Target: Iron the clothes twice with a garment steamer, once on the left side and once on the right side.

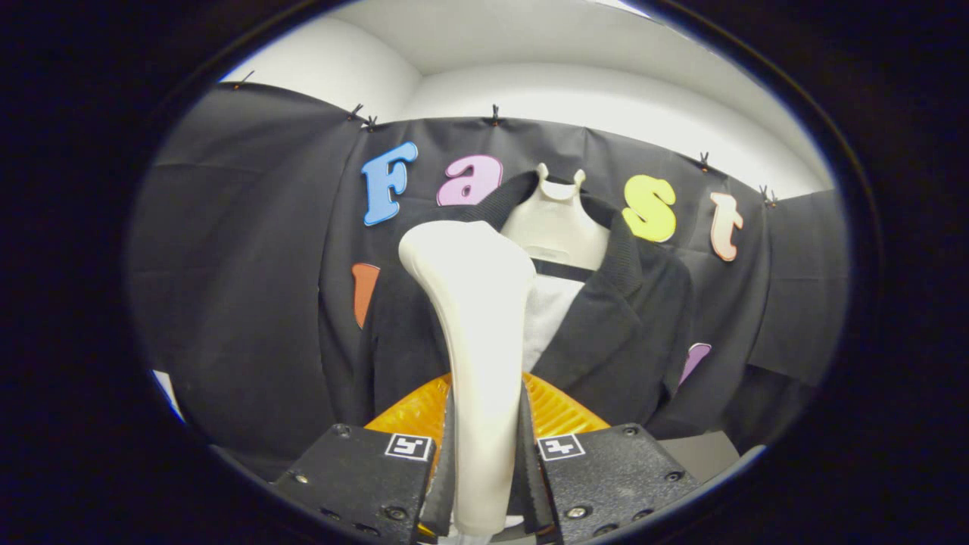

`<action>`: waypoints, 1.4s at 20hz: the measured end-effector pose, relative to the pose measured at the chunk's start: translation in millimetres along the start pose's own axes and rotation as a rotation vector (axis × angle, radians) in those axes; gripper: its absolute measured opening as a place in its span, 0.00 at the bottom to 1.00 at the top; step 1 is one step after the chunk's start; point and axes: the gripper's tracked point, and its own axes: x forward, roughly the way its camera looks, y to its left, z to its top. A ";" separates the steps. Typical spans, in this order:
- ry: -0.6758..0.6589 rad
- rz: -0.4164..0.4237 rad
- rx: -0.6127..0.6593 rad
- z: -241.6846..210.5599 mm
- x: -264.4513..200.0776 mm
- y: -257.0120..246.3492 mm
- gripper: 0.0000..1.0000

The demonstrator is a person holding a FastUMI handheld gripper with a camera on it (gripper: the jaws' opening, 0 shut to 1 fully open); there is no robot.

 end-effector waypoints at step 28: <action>0.147 -0.060 -0.083 -93.3 27.2 42.2 0.38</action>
